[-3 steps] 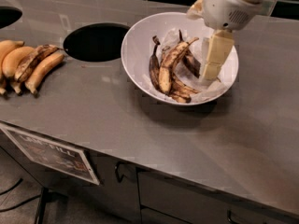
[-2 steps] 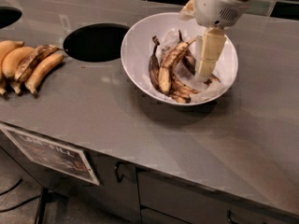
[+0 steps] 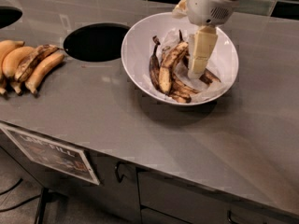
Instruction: Pick banana from white bowl
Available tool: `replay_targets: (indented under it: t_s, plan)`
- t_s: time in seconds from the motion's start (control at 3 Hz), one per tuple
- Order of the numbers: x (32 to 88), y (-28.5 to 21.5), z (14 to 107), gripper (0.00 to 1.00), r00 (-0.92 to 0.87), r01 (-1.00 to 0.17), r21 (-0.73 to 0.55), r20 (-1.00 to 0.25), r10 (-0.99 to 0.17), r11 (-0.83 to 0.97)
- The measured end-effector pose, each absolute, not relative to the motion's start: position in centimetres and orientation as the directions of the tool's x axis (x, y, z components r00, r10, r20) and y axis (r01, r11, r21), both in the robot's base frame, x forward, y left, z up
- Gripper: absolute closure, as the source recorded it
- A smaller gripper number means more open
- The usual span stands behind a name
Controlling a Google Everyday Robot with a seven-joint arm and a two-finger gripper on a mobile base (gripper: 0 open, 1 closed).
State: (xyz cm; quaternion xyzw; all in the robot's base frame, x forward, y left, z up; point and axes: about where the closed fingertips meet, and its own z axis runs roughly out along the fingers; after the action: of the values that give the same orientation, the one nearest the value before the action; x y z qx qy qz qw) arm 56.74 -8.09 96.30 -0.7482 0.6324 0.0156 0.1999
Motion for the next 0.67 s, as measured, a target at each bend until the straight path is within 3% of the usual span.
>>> replay_targets:
  t_s: [0.67]
  plan:
    - [59.1, -7.0, 94.4, 0.0, 0.228, -0.959, -0.228, -0.26, -0.938, -0.17]
